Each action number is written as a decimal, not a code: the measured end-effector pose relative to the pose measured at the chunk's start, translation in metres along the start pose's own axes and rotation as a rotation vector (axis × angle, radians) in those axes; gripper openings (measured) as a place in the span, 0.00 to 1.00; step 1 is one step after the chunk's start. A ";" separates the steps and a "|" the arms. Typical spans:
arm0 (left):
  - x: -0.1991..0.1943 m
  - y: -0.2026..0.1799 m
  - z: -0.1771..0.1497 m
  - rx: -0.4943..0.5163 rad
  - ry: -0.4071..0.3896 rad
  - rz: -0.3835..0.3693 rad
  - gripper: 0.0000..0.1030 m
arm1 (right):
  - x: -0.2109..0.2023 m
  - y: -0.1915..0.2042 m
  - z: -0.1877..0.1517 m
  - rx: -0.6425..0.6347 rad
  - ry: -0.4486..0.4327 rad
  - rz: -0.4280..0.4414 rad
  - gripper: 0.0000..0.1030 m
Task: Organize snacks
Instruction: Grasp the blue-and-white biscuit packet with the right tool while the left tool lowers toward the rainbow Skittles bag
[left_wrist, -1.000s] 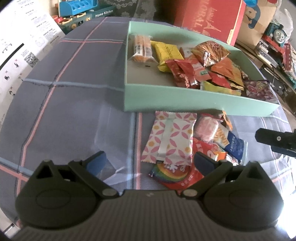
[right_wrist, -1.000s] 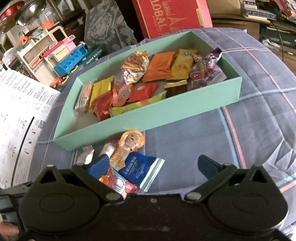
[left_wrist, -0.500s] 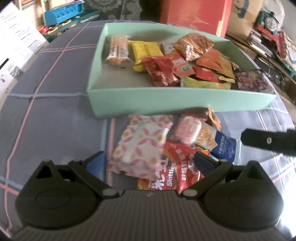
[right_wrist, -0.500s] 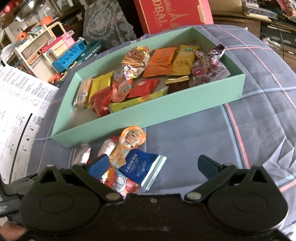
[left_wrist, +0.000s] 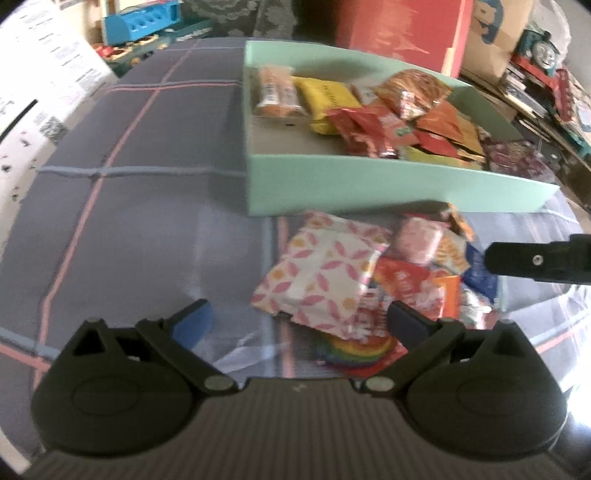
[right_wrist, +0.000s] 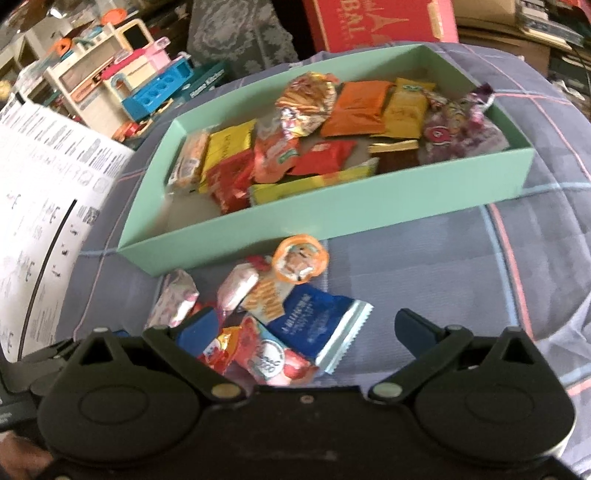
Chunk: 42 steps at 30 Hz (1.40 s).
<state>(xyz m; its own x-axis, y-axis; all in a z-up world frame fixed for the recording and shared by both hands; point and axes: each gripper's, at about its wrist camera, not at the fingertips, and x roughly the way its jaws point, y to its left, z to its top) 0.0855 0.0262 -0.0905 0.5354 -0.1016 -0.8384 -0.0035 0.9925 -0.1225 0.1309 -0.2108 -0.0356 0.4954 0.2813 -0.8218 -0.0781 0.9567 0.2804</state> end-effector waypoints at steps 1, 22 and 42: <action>-0.001 0.003 -0.001 -0.002 -0.003 0.009 1.00 | 0.000 0.001 0.001 -0.012 -0.003 0.002 1.00; -0.004 0.012 0.010 -0.130 0.069 0.053 1.00 | 0.013 0.010 -0.021 -0.211 -0.016 -0.056 0.42; 0.014 -0.061 0.007 0.072 0.063 0.147 1.00 | -0.019 -0.040 -0.047 -0.113 -0.073 -0.064 0.42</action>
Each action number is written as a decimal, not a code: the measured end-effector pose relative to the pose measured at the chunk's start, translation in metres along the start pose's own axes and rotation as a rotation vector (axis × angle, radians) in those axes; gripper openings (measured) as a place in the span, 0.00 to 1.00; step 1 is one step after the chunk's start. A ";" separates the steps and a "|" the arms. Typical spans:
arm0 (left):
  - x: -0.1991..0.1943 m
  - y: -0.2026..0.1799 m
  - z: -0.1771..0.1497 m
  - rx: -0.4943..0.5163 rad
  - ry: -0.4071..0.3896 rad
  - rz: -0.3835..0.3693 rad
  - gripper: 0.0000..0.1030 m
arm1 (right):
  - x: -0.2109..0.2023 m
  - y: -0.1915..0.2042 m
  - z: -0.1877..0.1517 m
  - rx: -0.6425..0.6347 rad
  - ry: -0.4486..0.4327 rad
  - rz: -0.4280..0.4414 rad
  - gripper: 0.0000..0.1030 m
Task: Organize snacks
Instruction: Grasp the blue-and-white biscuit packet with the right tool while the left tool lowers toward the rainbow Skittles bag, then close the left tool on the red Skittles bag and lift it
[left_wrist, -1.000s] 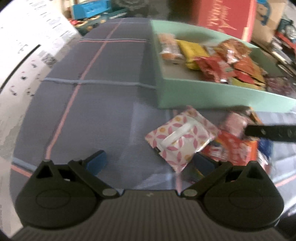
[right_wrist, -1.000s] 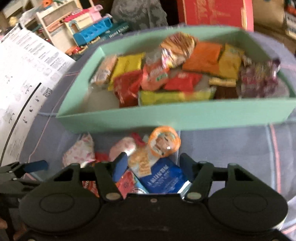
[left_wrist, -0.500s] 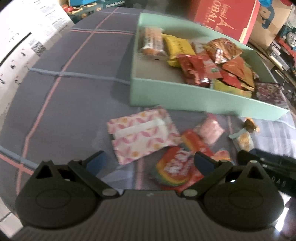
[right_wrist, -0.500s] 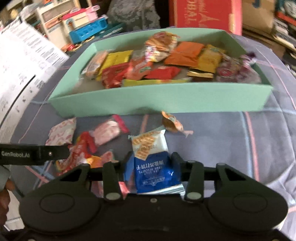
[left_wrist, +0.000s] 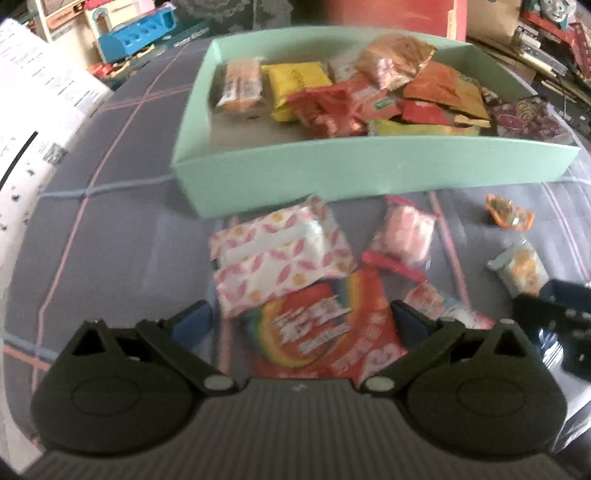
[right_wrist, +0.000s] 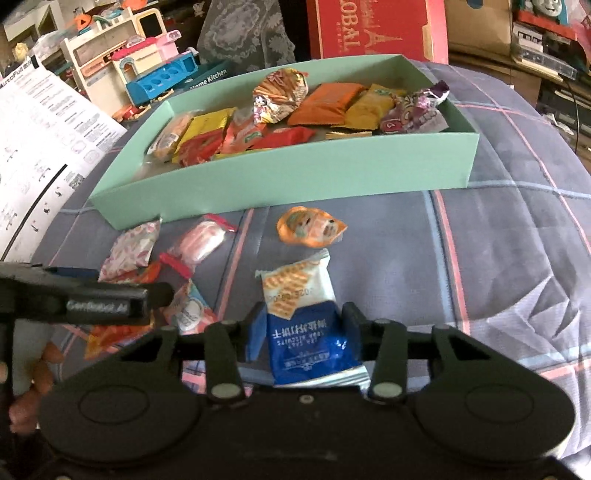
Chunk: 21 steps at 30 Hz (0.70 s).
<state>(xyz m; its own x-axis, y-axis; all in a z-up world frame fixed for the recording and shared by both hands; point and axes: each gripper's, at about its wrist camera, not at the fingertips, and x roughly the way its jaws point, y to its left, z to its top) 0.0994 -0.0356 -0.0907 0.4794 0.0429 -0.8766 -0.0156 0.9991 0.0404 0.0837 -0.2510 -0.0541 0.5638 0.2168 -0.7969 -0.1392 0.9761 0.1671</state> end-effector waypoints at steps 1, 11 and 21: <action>0.000 0.006 -0.002 -0.019 0.011 -0.010 1.00 | 0.000 0.000 0.000 0.000 -0.002 0.001 0.43; -0.013 0.039 -0.020 -0.081 0.022 0.036 1.00 | 0.001 0.014 -0.005 -0.120 -0.014 -0.042 0.41; -0.017 0.045 -0.028 -0.109 0.044 0.013 0.94 | -0.003 0.015 -0.011 -0.106 -0.013 -0.021 0.44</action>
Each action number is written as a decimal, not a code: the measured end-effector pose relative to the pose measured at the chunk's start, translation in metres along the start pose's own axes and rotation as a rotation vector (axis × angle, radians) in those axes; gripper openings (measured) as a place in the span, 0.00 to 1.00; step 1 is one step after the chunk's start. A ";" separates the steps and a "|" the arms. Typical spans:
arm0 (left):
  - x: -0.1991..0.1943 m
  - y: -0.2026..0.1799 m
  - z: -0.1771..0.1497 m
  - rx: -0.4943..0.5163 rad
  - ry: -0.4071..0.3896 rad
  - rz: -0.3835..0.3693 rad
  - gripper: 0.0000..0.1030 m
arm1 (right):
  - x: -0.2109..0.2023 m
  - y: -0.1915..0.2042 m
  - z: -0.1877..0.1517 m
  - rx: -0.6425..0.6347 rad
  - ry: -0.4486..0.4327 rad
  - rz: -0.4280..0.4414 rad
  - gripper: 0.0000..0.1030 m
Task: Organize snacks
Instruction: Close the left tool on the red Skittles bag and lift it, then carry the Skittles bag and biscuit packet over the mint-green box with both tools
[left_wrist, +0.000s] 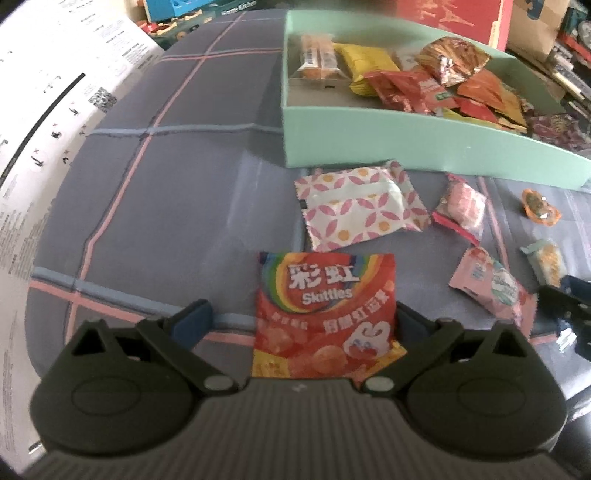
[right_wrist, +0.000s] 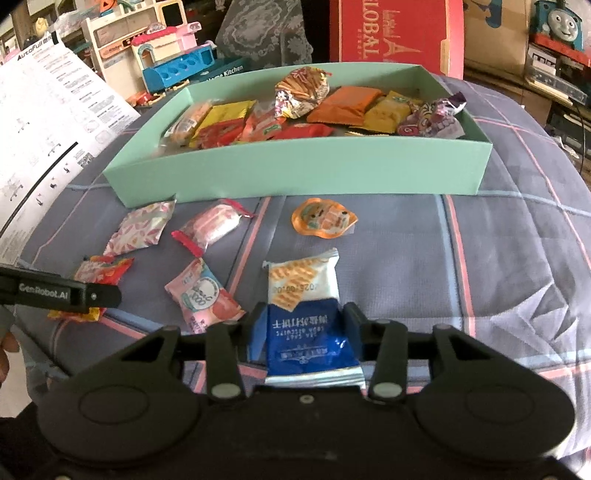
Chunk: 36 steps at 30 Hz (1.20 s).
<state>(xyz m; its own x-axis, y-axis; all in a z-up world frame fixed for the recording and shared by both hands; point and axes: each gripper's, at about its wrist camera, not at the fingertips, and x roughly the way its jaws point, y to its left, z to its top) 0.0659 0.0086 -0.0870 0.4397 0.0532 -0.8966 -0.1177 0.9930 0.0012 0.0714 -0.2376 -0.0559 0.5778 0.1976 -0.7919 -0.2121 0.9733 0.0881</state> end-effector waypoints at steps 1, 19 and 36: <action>-0.003 -0.001 -0.001 0.009 -0.013 -0.005 0.84 | 0.000 0.002 0.000 -0.012 0.001 -0.006 0.44; -0.043 0.025 -0.004 -0.018 -0.163 -0.164 0.54 | -0.021 -0.001 0.019 0.112 0.001 0.117 0.39; -0.047 0.014 0.121 -0.001 -0.325 -0.194 0.54 | 0.002 0.016 0.161 0.134 -0.103 0.171 0.39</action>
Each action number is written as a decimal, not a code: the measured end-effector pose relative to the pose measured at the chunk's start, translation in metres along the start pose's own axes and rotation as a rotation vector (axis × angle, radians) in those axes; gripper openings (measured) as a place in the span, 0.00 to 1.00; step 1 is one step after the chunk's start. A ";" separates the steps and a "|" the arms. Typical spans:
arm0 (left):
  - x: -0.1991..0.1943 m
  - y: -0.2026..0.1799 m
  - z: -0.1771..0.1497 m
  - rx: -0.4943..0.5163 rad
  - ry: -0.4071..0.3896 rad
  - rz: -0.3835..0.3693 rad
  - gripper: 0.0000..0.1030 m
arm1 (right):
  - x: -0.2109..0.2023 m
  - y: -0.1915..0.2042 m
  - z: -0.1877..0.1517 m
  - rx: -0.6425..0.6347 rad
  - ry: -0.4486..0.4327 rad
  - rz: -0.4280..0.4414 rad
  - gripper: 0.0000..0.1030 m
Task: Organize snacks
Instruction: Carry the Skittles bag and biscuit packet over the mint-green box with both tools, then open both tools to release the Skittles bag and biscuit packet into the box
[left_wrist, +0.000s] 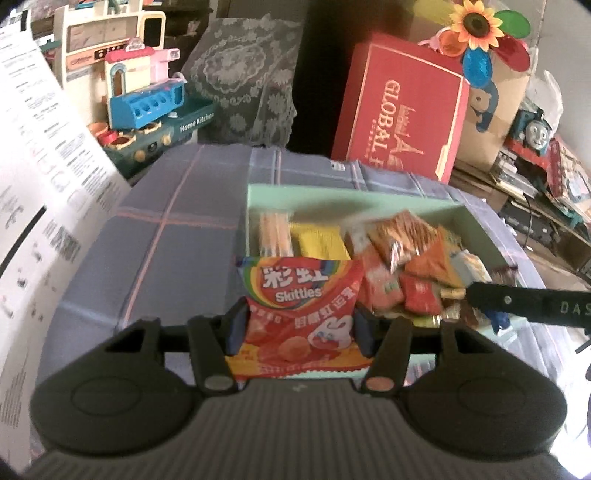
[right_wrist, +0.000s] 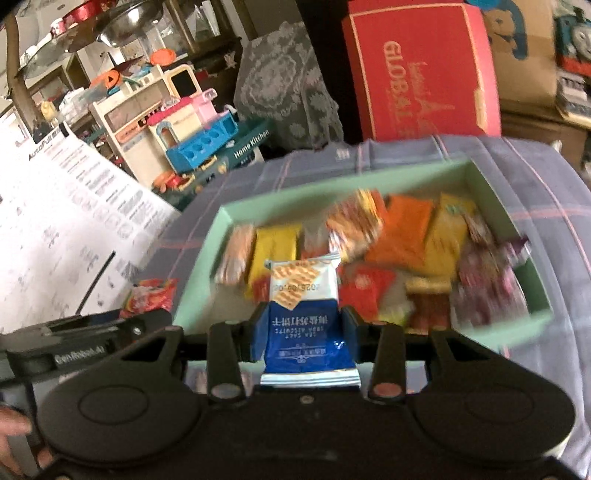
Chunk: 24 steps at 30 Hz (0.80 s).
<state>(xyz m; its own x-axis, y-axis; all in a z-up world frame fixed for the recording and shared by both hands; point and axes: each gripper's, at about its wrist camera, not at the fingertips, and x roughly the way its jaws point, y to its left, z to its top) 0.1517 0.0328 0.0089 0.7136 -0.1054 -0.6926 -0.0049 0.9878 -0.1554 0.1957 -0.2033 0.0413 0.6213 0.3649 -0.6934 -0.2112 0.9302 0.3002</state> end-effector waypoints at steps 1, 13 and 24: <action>0.006 0.000 0.005 -0.002 0.000 0.001 0.54 | 0.006 0.002 0.008 0.000 0.000 0.000 0.39; 0.067 0.006 0.022 0.017 0.080 0.017 0.54 | 0.096 0.005 0.075 0.016 0.047 -0.011 0.39; 0.069 0.012 0.020 -0.033 0.047 0.038 1.00 | 0.107 0.016 0.078 -0.040 0.005 -0.020 0.95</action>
<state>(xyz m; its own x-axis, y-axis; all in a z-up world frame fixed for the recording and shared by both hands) 0.2154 0.0392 -0.0267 0.6789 -0.0739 -0.7305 -0.0550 0.9870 -0.1510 0.3175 -0.1523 0.0235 0.6219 0.3466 -0.7023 -0.2288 0.9380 0.2603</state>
